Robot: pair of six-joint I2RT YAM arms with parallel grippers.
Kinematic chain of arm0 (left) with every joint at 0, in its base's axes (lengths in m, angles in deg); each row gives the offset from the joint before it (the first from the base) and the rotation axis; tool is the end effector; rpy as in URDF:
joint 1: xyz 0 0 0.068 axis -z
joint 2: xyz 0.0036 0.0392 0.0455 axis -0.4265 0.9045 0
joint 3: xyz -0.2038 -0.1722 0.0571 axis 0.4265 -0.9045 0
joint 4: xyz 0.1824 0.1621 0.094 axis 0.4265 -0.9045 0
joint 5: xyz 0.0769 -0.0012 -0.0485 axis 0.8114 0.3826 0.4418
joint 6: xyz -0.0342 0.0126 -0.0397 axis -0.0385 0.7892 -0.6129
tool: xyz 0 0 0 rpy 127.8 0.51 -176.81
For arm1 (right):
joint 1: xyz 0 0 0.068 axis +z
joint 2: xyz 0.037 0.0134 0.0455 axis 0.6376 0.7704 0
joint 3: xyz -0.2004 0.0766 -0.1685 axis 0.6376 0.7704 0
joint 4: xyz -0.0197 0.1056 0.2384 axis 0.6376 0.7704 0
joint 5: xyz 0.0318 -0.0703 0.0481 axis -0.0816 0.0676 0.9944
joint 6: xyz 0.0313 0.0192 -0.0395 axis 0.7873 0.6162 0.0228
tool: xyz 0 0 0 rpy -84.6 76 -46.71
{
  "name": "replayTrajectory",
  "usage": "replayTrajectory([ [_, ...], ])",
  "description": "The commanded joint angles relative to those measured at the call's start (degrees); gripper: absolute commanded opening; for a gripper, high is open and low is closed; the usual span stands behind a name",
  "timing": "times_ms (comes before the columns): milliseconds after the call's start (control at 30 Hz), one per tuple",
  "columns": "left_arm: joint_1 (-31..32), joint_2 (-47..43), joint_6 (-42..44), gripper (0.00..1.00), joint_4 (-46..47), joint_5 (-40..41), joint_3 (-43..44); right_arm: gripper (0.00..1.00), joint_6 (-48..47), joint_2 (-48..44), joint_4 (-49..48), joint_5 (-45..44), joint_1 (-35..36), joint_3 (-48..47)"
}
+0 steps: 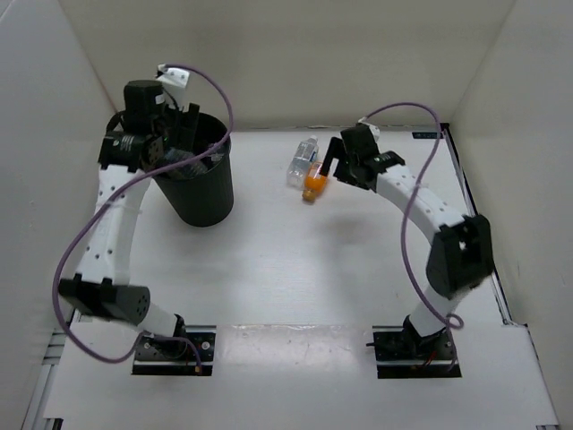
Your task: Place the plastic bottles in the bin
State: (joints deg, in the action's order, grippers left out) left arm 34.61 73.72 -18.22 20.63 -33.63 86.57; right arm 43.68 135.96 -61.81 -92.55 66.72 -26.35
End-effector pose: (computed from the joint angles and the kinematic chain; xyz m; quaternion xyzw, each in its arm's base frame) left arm 0.3010 -0.0413 0.4659 0.1265 0.8541 0.1250 0.4887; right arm 0.3442 0.1660 0.3014 0.1207 0.8983 0.1099 0.4080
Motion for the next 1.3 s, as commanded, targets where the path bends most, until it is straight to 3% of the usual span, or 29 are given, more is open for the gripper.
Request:
replayTrajectory([
  [0,-3.03,-7.8,2.44,1.0,2.66,6.75,-7.05,1.0,-0.43,9.77,0.24,4.57,-1.19,-10.94],
  [100,-5.58,-12.01,3.06,1.0,3.19,8.78,-15.12,1.0,0.88,19.09,5.15,7.05,-2.5,-20.68],
  [333,-12.17,-18.62,1.04,1.0,3.19,6.06,-23.33,0.96,6.76,31.4,7.63,7.4,-3.56,-27.49],
  [533,-15.69,-18.63,1.04,1.0,2.66,5.0,-24.56,0.8,14.67,35.45,8.24,10.92,-4.17,-26.71],
  [667,-16.22,-18.1,0.51,1.0,2.14,3.68,-22.72,0.41,15.3,34.59,8.24,10.14,-4.17,-24.86],
  [700,-16.22,-18.1,0.51,1.0,2.13,3.68,-22.71,0.24,15.3,33.71,8.24,8.13,-4.17,-24.07],
  [800,-16.74,-18.1,0.51,1.0,2.13,3.68,-22.19,0.09,13.37,28.88,8.24,3.03,-4.17,-20.91],
  [933,-18.23,-18.1,-1.77,1.0,2.13,4.3,-23.59,0.01,11.52,18.51,7.02,-6.29,-4.17,-19.67],
  [967,-19.11,-18.71,-2.47,1.0,2.13,5.08,-25.33,0.01,10.65,16.41,5.36,-7.79,-4.17,-19.15],
  [1067,-21.22,-19.32,-5.45,1.0,5.38,8.86,-30.95,0.01,0.91,7.79,-11.65,-10.35,0.03,-15.9],
  [1100,-21.84,-19.33,-6.34,1.0,6.17,9.48,-32.19,0.01,-2.16,5.07,-22.76,-9.74,2.83,-15.11],
  [1167,-23.94,-20.03,-9.05,1.0,7.23,8.96,-33.69,0.01,-8.75,4.34,-31.53,-2.39,5.39,-16.15],
  [1267,-25.09,-22.4,-10.38,1.0,7.23,5.37,-34.31,0.01,-10.46,8.37,-39.39,7.72,9.7,-22.98],
])
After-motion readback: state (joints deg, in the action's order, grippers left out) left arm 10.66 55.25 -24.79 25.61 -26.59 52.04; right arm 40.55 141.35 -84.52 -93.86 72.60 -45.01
